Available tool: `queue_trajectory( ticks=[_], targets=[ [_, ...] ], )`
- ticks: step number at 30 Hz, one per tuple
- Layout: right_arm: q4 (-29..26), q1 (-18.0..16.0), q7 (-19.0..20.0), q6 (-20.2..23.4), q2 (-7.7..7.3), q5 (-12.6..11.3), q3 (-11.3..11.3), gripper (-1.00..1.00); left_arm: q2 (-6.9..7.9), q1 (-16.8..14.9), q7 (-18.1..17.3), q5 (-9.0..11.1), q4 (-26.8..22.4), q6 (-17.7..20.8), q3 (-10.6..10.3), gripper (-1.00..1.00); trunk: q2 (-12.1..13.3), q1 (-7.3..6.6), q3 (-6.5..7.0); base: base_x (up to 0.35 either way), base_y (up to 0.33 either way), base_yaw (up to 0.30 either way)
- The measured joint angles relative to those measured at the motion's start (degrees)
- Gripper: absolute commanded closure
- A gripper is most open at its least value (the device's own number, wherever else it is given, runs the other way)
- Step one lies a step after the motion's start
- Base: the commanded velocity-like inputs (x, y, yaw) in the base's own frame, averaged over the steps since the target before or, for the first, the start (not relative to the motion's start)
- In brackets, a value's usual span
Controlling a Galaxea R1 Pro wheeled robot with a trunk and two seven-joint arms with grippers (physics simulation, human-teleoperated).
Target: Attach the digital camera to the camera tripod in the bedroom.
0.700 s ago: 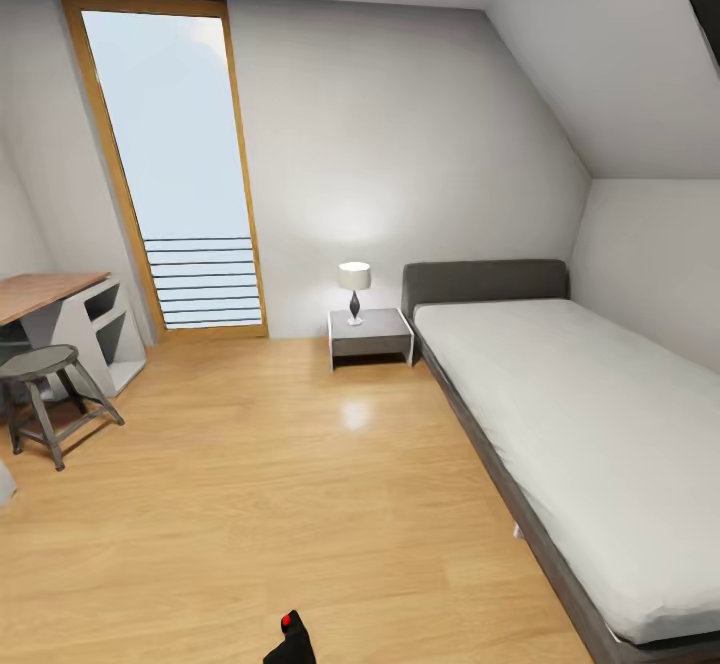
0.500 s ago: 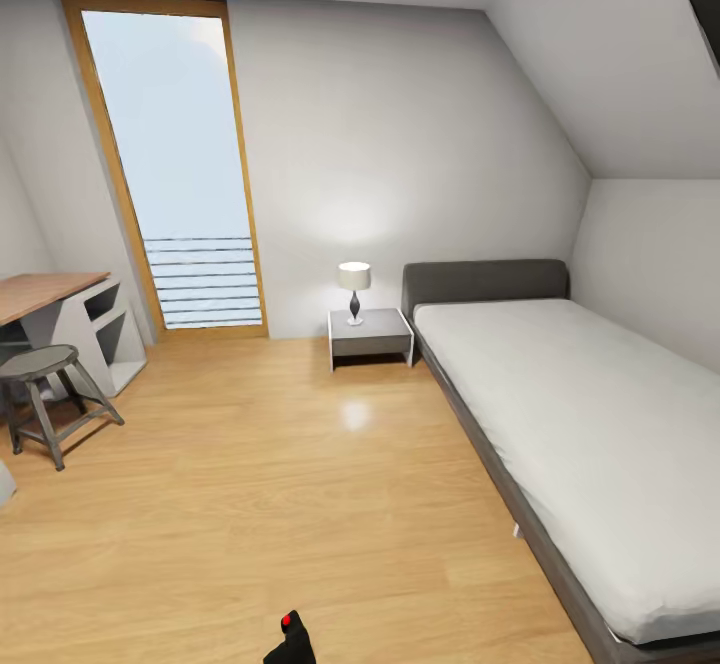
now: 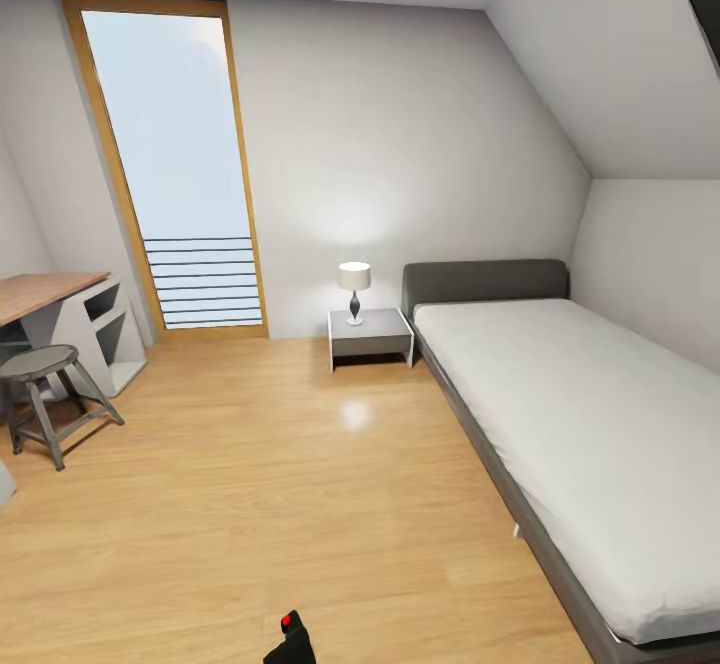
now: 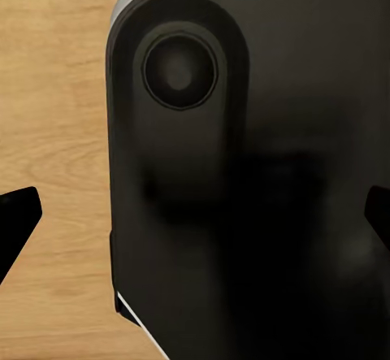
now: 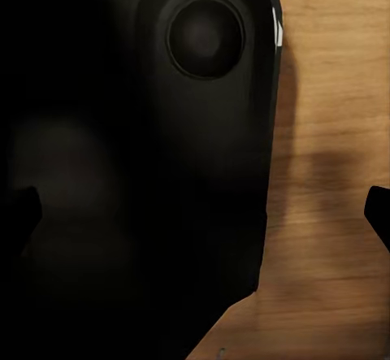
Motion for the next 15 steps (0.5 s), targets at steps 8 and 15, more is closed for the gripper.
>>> queue_trajectory(
  ticks=[8, 15],
  targets=[
    [-0.01, 0.00, 0.00, -0.01, 0.02, 0.00, 0.00, -1.00, 0.00, 0.01, 0.00, 0.07, 0.00, -0.04, -0.02, -1.00, 0.00, 0.00, 0.00, 0.000, 0.000, 0.000],
    [-0.01, 0.00, 0.00, -0.01, 0.02, 0.00, 0.00, -1.00, 0.00, 0.01, 0.00, 0.08, 0.01, -0.05, -0.02, -1.00, 0.00, 0.00, 0.00, 0.000, 0.000, 0.000]
  ],
)
